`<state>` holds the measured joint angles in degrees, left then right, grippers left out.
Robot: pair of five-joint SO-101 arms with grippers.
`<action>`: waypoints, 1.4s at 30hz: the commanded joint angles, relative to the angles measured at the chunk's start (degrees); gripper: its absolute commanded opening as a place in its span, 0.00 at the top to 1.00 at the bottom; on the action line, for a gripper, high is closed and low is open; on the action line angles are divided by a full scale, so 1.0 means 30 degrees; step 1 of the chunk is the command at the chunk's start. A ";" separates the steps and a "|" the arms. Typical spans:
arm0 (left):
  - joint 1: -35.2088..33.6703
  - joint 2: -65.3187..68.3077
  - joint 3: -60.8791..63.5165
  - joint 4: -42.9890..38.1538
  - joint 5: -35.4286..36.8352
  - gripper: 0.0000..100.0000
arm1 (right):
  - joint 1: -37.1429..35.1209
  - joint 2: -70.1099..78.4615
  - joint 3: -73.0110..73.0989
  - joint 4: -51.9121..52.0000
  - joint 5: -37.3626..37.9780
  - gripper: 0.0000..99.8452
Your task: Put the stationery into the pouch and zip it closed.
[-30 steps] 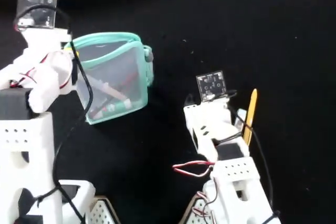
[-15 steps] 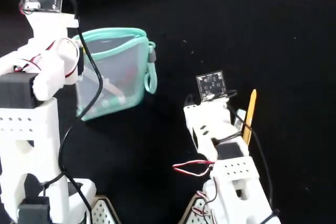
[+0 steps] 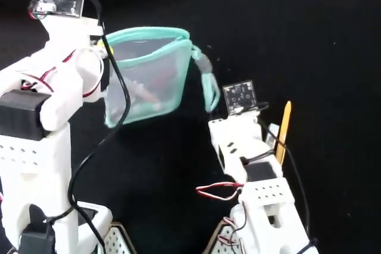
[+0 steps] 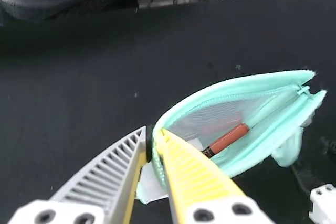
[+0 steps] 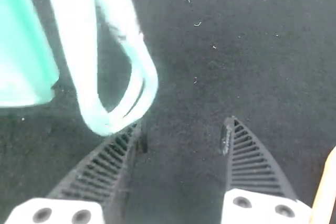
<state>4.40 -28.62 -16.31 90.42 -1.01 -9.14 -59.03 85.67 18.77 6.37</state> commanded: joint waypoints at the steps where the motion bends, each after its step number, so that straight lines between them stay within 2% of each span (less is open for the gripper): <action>1: -0.0777 -0.0029 0.2769 -0.0293 -0.0410 0.97 | 0.0176 -0.0278 -0.0044 -0.0381 0.0234 0.76; 4: -0.1158 -0.0059 0.8337 -0.2813 -0.1670 0.97 | 0.0176 -0.0278 -0.0044 -0.0381 0.0234 0.76; 6: -0.1626 -0.0293 1.0564 -0.4308 -0.1846 0.97 | 0.0176 -0.0278 -0.0044 -0.0381 0.0234 0.76; 19: -0.1890 -0.2784 1.3172 -0.4923 -0.1846 0.97 | 0.0205 -0.0278 -0.0220 -0.0029 0.0234 0.76; 22: -0.2154 -0.3223 1.3875 -0.5392 -0.1846 0.97 | 0.0322 -0.0278 -0.1861 0.2256 0.0234 0.76; 27: -0.2476 -0.4161 1.5868 -0.6535 -0.1817 0.97 | 0.2198 -0.0132 -0.7956 0.8879 0.0322 0.76; 31: -0.2330 -0.5275 1.7128 -0.6916 -0.1817 0.97 | 0.4308 -0.0103 -1.1648 1.2308 0.2696 0.76; 37: -0.2388 -0.6652 1.7802 -0.6916 -0.1817 0.97 | 0.5451 0.1978 -1.2850 1.3451 0.4161 0.76; 42: -0.2330 -0.7004 1.8388 -0.6916 -0.1817 0.97 | 0.5626 0.7810 -1.4286 1.3538 0.4542 0.76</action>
<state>-2.99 -50.95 30.55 69.05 -5.85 7.12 -44.97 47.96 58.86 19.12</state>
